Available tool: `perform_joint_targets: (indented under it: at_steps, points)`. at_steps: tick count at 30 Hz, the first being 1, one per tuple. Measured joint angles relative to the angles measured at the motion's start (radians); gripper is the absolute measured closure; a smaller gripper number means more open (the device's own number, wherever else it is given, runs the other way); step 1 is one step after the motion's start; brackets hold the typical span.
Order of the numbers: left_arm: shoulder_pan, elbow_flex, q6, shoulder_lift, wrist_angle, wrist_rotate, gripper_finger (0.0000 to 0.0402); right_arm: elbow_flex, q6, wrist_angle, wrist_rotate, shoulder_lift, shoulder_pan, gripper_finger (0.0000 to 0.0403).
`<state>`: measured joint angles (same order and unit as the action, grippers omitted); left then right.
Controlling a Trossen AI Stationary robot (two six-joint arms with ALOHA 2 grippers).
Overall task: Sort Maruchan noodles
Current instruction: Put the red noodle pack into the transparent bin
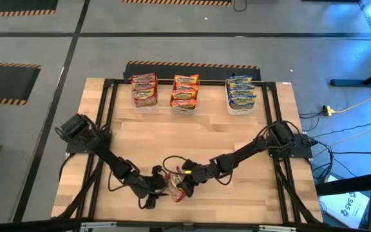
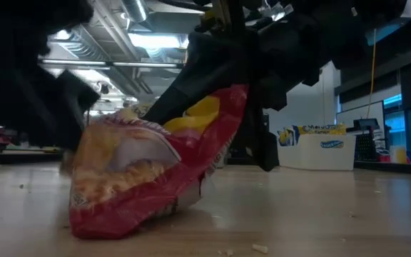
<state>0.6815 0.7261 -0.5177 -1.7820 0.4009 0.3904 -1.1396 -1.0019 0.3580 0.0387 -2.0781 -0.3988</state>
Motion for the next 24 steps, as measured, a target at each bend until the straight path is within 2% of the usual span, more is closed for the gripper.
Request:
perform_joint_targets:
  at_steps: [5, 9, 11, 14, 17, 22, 24]
  points:
    - [-0.005, 0.001, 0.007, 0.115, -0.127, 0.004, 0.0243, 0.000, 0.049, -0.002, -0.023, 0.000, 0.002, 0.0305]
    - [-0.005, 0.002, 0.005, 0.183, -0.184, -0.046, 0.0243, 0.000, 0.082, -0.005, -0.033, 0.000, 0.000, 0.0299]
    - [-0.004, 0.002, 0.007, 0.200, -0.188, -0.064, 0.0243, 0.000, 0.099, -0.005, -0.035, 0.000, 0.000, 0.0299]
    - [-0.013, 0.002, -0.027, 0.216, -0.187, -0.013, 0.0243, 0.000, 0.134, -0.005, -0.051, 0.002, 0.000, 0.0303]
    - [-0.040, 0.002, -0.054, 0.215, -0.194, -0.014, 0.0236, 0.001, 0.169, -0.020, -0.058, 0.013, -0.001, 0.0305]
    - [-0.093, 0.007, -0.131, 0.215, -0.212, -0.042, 0.0206, -0.014, 0.239, -0.057, -0.050, 0.028, -0.020, 0.0305]
    - [-0.120, 0.015, -0.128, 0.214, -0.210, -0.091, 0.0199, -0.042, 0.262, -0.117, -0.046, 0.027, -0.030, 0.0305]
